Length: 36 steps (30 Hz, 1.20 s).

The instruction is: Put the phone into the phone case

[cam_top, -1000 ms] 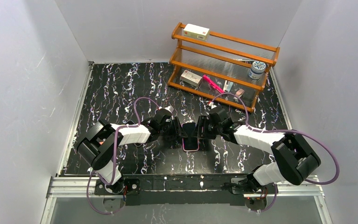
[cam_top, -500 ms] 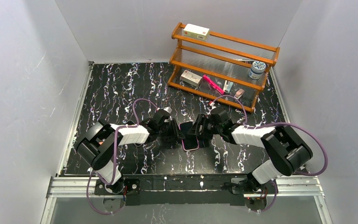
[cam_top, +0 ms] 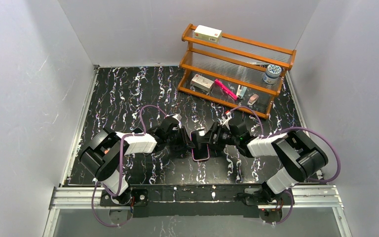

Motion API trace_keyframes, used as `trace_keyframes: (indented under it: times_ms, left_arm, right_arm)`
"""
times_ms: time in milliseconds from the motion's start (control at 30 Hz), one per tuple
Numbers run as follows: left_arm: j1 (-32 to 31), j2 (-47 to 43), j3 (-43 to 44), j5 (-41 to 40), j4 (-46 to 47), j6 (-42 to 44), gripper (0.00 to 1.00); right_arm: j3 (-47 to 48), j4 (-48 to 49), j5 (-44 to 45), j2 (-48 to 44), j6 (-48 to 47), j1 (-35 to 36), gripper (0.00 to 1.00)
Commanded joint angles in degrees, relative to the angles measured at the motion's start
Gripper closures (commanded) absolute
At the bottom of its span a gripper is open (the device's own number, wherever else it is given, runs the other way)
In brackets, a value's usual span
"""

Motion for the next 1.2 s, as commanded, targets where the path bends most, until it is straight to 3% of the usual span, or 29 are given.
trace_keyframes:
  times_ms: [0,133,467,600,733,867,933,1133,1167]
  left_arm:
    - [-0.9,0.8,-1.2,-0.2,-7.0,2.8,0.78]
    - [-0.9,0.4,-2.0,0.1,-6.2,2.3,0.78]
    - [-0.9,0.8,-3.0,0.8,-5.1,1.0,0.73]
    - [-1.0,1.3,-2.2,0.6,-5.7,1.2,0.71]
    - [-1.0,2.2,-1.7,0.3,-6.1,1.5,0.71]
    - [-0.9,2.9,-1.9,0.3,-5.6,1.3,0.72]
    - [-1.0,3.3,-1.9,0.7,-5.2,1.1,0.73]
    - [-0.7,0.0,-1.7,0.5,-6.9,1.3,0.70]
    - [-0.5,-1.2,-1.1,0.4,-8.5,1.7,0.67]
  right_arm:
    - [-1.3,10.9,-8.9,-3.2,5.4,0.7,0.31]
    - [-2.1,12.0,-8.7,-3.0,5.4,0.5,0.36]
    - [-1.8,15.2,-10.0,0.7,5.8,0.4,0.79]
    - [-1.3,12.2,-8.8,1.0,3.6,0.4,0.99]
    - [-0.1,7.5,-8.4,0.7,2.2,0.4,0.99]
    - [1.1,7.3,-10.6,0.8,2.2,0.4,0.61]
    - [1.5,6.8,-10.5,0.9,2.1,0.4,0.57]
    - [2.8,4.3,-10.0,1.4,0.8,0.3,0.97]
    - [2.7,4.0,-9.7,0.6,0.6,0.2,0.99]
